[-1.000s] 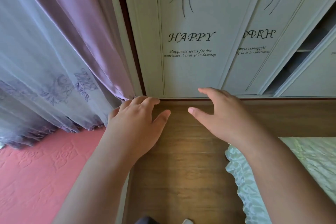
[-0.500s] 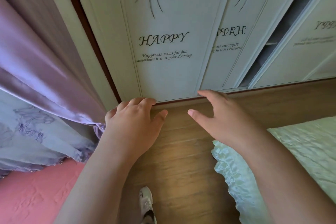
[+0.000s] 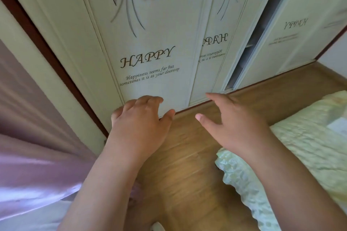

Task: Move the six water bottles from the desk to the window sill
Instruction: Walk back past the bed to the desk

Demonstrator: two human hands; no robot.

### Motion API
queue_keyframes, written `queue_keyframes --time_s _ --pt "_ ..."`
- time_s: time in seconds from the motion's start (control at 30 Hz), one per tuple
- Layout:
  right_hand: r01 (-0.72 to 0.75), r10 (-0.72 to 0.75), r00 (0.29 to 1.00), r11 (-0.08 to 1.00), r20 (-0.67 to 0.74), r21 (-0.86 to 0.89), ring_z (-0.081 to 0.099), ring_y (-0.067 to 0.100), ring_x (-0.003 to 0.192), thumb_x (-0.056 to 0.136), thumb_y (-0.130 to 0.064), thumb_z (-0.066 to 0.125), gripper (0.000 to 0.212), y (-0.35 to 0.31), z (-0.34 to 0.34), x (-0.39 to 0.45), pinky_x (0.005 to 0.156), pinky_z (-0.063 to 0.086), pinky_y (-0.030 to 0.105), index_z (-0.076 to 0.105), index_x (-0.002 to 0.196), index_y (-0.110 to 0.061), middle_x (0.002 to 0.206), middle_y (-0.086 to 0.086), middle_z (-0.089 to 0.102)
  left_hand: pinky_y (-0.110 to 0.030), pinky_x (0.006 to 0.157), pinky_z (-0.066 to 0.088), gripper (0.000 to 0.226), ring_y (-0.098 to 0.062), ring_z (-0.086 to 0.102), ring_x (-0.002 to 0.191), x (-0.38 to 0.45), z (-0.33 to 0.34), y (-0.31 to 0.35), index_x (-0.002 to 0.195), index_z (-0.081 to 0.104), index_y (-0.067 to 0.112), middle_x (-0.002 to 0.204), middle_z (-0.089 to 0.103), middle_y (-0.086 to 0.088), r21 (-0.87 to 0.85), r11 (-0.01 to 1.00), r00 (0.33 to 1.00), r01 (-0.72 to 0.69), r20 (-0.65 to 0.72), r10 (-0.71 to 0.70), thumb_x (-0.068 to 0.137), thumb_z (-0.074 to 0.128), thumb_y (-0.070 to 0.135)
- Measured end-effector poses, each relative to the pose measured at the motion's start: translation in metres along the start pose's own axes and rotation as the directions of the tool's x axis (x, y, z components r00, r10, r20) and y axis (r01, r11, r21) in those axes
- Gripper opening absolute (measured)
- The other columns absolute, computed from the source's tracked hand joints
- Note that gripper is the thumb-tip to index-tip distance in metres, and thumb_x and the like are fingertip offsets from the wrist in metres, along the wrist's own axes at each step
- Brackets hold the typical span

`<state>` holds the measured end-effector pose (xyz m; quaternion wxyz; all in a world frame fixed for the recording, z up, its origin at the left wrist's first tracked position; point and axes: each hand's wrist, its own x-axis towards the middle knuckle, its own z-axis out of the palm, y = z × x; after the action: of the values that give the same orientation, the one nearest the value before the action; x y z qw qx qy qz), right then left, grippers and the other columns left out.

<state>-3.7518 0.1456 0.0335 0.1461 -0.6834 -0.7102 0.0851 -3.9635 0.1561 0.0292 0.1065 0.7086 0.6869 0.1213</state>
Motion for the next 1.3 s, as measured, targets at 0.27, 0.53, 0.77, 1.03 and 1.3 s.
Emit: queue_keyframes --time_s 0.27,0.53,0.77,1.03,1.3 --pt "-0.045 0.047 0.998 0.998 0.043 -0.038 0.062 0.017 0.111 0.089 -0.071 0.044 0.068 -0.016 0.011 0.039 0.079 0.047 0.03 0.038 0.148 -0.037 0.129 -0.008 0.062 -0.042 0.108 0.024 0.055 -0.013 0.031 0.138 0.036 -0.001 -0.033 0.142 0.042 0.04 0.147 0.041 0.018 -0.011 1.0 1.0 -0.026 0.017 0.026 0.094 0.031 0.066" --pt "0.056 -0.061 0.99 0.998 0.126 0.041 0.047 0.018 0.134 0.091 -0.07 0.043 0.069 -0.029 0.03 0.106 0.1 0.045 0.037 0.033 0.151 -0.037 0.153 -0.011 0.042 -0.041 0.101 0.032 0.058 -0.016 0.038 0.133 0.08 -0.003 -0.054 0.141 0.043 0.039 0.145 0.044 0.017 0.063 0.997 0.999 0.049 0.009 -0.05 0.093 0.028 0.069" --pt "0.158 -0.173 0.975 0.981 0.14 0.113 0.048 0.021 0.133 0.092 -0.07 0.043 0.069 -0.024 0.024 0.193 0.105 0.043 0.044 0.034 0.152 -0.036 0.153 -0.009 0.043 -0.043 0.102 0.033 0.057 -0.014 0.039 0.133 0.138 -0.017 -0.037 0.14 0.042 0.04 0.145 0.045 0.017 0.112 0.987 0.992 0.118 -0.067 -0.111 0.093 0.028 0.069" --pt "0.151 -0.175 0.974 0.974 0.14 0.167 0.046 0.018 0.133 0.092 -0.068 0.045 0.067 0.023 0.004 0.263 0.105 0.041 0.042 0.035 0.151 -0.039 0.153 -0.013 0.042 -0.041 0.101 0.035 0.057 -0.011 0.04 0.132 0.207 -0.002 0.017 0.138 0.044 0.043 0.143 0.047 0.02 0.115 0.988 0.989 0.107 -0.114 -0.093 0.092 0.026 0.071" --pt "0.033 -0.047 0.995 0.988 0.092 0.149 0.043 0.021 0.137 0.092 -0.067 0.046 0.068 0.092 -0.03 0.301 0.109 0.04 0.047 0.033 0.151 -0.036 0.154 -0.009 0.041 -0.042 0.1 0.037 0.054 -0.011 0.044 0.127 0.279 0.014 0.086 0.137 0.044 0.042 0.139 0.049 0.02 0.117 0.993 0.996 -0.024 -0.08 0.034 0.092 0.031 0.069"
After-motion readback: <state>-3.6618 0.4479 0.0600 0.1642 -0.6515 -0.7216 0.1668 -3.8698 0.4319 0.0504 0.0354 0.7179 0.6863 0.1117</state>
